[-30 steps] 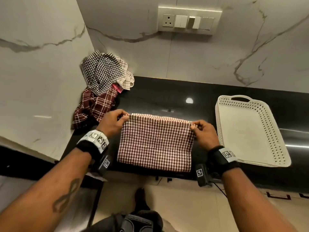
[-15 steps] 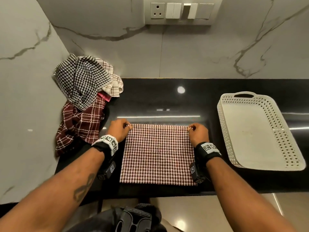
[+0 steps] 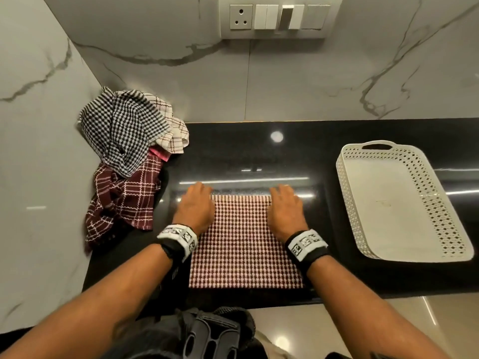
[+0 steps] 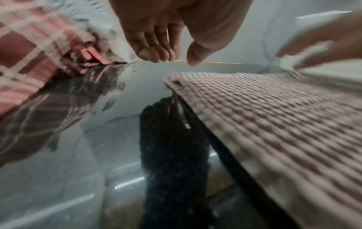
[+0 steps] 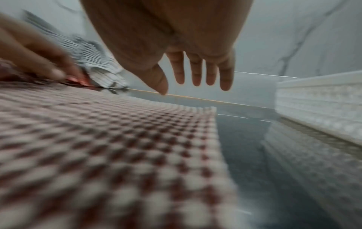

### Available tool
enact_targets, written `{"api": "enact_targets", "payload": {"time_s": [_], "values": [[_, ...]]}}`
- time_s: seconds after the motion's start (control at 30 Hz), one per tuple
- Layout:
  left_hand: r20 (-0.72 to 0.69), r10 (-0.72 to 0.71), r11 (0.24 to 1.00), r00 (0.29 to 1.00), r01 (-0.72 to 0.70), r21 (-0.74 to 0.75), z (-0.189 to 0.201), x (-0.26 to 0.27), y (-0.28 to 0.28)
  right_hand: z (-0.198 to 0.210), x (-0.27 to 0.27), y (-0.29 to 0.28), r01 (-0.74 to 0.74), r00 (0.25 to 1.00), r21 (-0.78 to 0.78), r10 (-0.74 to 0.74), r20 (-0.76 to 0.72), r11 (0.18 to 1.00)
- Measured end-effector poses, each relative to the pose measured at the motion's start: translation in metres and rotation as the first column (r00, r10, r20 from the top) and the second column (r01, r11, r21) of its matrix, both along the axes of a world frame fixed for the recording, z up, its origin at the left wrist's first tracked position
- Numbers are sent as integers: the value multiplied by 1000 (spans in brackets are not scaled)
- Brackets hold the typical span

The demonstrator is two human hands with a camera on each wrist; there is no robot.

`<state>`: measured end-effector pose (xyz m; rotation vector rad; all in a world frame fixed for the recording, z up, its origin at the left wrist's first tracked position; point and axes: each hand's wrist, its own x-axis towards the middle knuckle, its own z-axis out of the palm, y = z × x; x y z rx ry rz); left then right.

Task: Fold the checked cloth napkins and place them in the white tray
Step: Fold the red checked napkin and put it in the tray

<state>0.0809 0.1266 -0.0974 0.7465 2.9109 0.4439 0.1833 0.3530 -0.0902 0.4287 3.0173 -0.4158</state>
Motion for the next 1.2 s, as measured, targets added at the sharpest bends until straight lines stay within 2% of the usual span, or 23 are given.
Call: {"api": "enact_targets", "payload": {"time_s": [0.03, 0.1, 0.17, 0.23, 0.3, 0.37, 0.47, 0.6, 0.67, 0.73, 0.77, 0.83, 0.93, 1.03, 1.13, 1.2], "values": [[-3, -127, 992, 992, 127, -14, 1, 10, 8, -1, 1, -15, -71, 996, -62, 74, 54, 996], [77, -330, 937, 941, 336, -93, -4, 29, 24, -9, 3, -41, -144, 961, -144, 173, 215, 979], [159, -380, 885, 911, 408, -224, -12, 41, 33, -21, 6, -53, -176, 925, -151, 216, 314, 973], [202, -325, 883, 924, 373, -285, -22, 43, 25, -28, 12, -45, -178, 902, -112, 208, 379, 978], [193, -260, 898, 946, 310, -312, -30, 38, 4, -30, 20, -21, -107, 894, -70, 126, 430, 992], [163, -205, 910, 965, 249, -332, -36, 29, -20, -30, 32, 9, -12, 896, -48, 32, 443, 999], [165, -175, 905, 971, 225, -362, -38, 24, -42, -27, 43, 33, 23, 889, -62, 8, 457, 998], [155, -186, 917, 970, 228, -327, -27, 36, -28, -20, 38, 8, 0, 928, -46, 17, 372, 999], [139, -300, 899, 944, 329, -289, -20, 54, -8, -14, 39, -24, -77, 946, -84, 99, 309, 994], [157, -418, 844, 895, 447, -296, -22, 77, 7, -16, 48, -57, -167, 927, -130, 201, 317, 977], [177, -430, 830, 885, 465, -307, -25, 86, 9, -20, 53, -66, -185, 918, -140, 222, 328, 973], [198, -372, 850, 907, 419, -321, -34, 96, -1, -29, 66, -65, -165, 922, -140, 204, 330, 976], [190, -249, 892, 950, 301, -336, -39, 103, -32, -38, 90, -28, -81, 935, -106, 112, 336, 991], [215, -157, 911, 964, 226, -346, -31, 113, -53, -36, 112, 7, 5, 931, -56, 16, 365, 998], [222, -137, 912, 965, 210, -352, -21, 129, -51, -24, 123, 5, 15, 944, -39, -1, 331, 999], [181, -187, 918, 965, 238, -317, -19, 137, -36, -17, 121, -18, -53, 966, -49, 63, 251, 997]]}}
